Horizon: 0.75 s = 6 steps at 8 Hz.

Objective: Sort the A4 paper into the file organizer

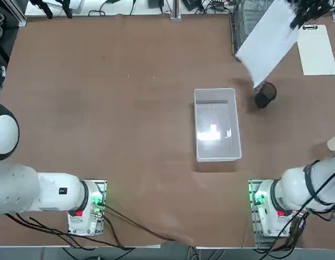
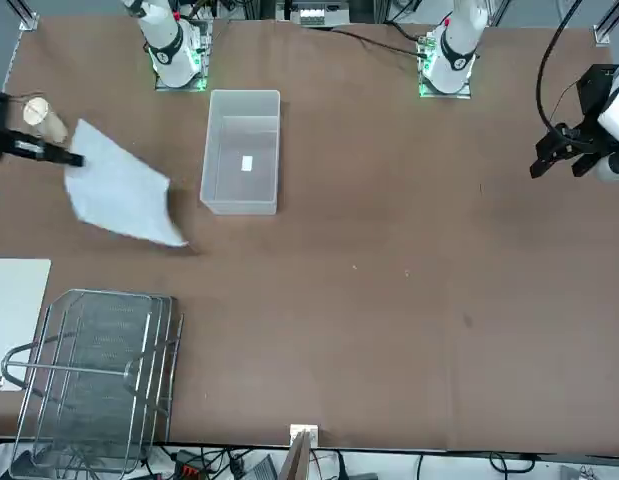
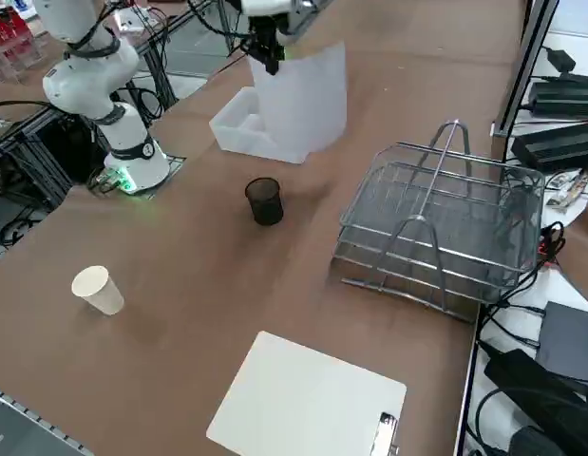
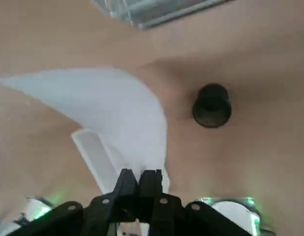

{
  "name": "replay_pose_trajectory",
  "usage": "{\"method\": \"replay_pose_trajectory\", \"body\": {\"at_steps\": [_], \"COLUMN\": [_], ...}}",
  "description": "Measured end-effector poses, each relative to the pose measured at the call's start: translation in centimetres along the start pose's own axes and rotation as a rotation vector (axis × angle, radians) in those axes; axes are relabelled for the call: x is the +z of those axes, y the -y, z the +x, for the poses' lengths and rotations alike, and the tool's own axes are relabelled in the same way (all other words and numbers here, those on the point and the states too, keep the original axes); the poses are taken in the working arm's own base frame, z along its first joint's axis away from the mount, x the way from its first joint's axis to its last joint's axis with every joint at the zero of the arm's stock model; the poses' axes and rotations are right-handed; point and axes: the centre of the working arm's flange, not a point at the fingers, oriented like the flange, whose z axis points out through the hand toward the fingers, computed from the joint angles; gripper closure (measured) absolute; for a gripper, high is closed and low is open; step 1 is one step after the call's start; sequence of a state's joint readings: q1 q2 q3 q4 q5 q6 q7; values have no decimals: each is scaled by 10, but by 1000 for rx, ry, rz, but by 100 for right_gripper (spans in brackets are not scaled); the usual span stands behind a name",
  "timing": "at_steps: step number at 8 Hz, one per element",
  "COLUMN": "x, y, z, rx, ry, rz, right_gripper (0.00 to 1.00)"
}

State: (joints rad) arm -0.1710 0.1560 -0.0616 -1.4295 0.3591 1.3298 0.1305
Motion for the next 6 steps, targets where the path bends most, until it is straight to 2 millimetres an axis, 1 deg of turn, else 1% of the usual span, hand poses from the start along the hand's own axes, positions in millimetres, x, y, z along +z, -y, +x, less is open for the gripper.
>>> {"method": "replay_pose_trajectory", "body": {"at_steps": [1,2,3,6], "x": [-22,-36,-45,-62], "y": [-7,-9,-8,-1], "z": [1,4,10,25], "rx": [23,54,96,182], "ry": [-61,-126,-190,-337], "rz": [37,70,95,189], "right_gripper": [98,98,98,98]}}
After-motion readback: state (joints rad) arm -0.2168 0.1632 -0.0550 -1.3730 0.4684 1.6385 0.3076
